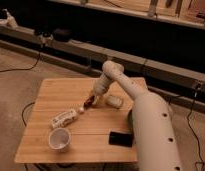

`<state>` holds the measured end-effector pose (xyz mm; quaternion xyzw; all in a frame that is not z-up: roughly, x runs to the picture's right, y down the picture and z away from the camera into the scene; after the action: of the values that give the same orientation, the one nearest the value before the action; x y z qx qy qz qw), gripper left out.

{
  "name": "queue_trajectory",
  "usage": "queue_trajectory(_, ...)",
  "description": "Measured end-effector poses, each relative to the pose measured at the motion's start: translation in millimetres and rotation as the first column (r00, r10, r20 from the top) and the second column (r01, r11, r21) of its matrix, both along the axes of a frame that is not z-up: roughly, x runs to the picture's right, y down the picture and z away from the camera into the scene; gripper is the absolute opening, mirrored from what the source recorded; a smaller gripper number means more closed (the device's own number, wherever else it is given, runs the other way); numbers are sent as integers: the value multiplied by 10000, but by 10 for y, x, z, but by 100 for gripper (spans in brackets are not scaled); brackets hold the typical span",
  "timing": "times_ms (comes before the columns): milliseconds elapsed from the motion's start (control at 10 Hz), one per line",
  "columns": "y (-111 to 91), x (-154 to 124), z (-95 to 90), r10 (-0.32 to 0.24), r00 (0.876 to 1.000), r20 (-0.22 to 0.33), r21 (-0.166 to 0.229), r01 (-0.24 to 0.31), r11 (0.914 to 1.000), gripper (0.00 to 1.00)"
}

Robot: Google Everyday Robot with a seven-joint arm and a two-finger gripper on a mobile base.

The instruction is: Drag the pepper across the table

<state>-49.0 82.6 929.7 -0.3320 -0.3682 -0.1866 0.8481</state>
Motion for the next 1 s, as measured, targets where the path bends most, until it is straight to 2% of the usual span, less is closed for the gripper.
queue_trajectory(200,187,-87,-129,-476,9986,228,-135,479,9988,14)
queue_trajectory(300,311,-112,-173,-622,9978,231,-341,630,9974,14)
queue_trajectory(600,544,-72,-257,-766,9970,85,-786,770,9939,14)
queue_trajectory(1000,729,83,-406,-1296,9915,-114,-792,1283,9886,14)
